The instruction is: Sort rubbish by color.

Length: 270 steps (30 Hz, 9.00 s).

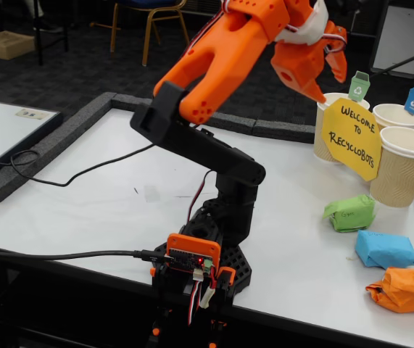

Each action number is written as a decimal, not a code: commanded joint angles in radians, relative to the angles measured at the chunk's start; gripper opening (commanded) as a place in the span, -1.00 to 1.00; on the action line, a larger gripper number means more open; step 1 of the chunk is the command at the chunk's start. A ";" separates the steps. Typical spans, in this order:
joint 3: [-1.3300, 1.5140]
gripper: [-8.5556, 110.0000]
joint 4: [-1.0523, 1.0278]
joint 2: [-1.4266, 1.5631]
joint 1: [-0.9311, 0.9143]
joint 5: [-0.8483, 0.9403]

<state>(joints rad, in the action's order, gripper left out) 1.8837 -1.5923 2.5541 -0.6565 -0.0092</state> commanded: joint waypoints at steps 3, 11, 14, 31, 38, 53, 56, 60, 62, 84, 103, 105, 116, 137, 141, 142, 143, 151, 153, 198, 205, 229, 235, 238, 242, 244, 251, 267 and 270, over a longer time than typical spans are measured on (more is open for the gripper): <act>-0.029 -0.67 0.000 -0.012 -0.144 -0.002; -0.009 -0.65 0.043 -0.026 -0.318 -0.002; 0.014 -0.64 0.069 -0.028 -0.391 -0.002; 0.172 -0.60 0.215 -0.028 -0.696 0.000; 0.163 -0.59 0.152 -0.028 -0.658 0.000; 0.021 -0.63 -0.040 -0.028 -0.439 -0.009; 0.032 -0.63 -0.020 -0.034 -0.423 -0.009; 0.035 -0.62 0.018 -0.055 -0.405 -0.006; 0.035 -0.61 0.032 -0.069 -0.400 -0.003; 0.249 -0.58 0.474 -0.354 -0.299 0.069; 0.414 -0.55 0.603 -0.413 -0.275 1.057; 0.416 -0.52 0.634 -0.434 -0.275 1.057; 0.434 -0.49 0.652 -0.566 -0.258 1.200; 0.518 -0.85 0.936 -0.623 -0.216 1.244; 0.457 -0.85 0.897 -0.612 -0.216 1.244; 0.434 -0.85 0.876 -0.606 -0.216 1.243; 0.408 -0.85 0.848 -0.598 -0.216 1.243; 0.239 -0.85 0.607 -0.460 -0.216 1.112; 0.201 -0.85 0.549 -0.411 -0.216 1.057; -0.167 -0.85 0.563 -0.250 0.058 0.578; -0.166 -0.85 0.583 -0.354 0.127 0.884; -0.370 -0.85 1.032 -0.710 0.304 1.068; -0.330 -0.85 1.160 -0.749 0.327 1.068; -0.318 -0.85 1.230 -0.756 0.313 1.068; -0.325 -0.85 1.270 -0.769 0.293 1.068; -0.339 -0.85 1.270 -0.778 0.285 1.068; -0.396 -0.85 1.270 -0.871 0.262 1.068; -0.511 -0.85 1.267 -1.046 0.244 1.068; -0.500 -0.80 1.250 -1.048 0.239 1.068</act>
<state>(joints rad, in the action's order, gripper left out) 1.5263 -0.3590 1.4665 -0.3850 1.0538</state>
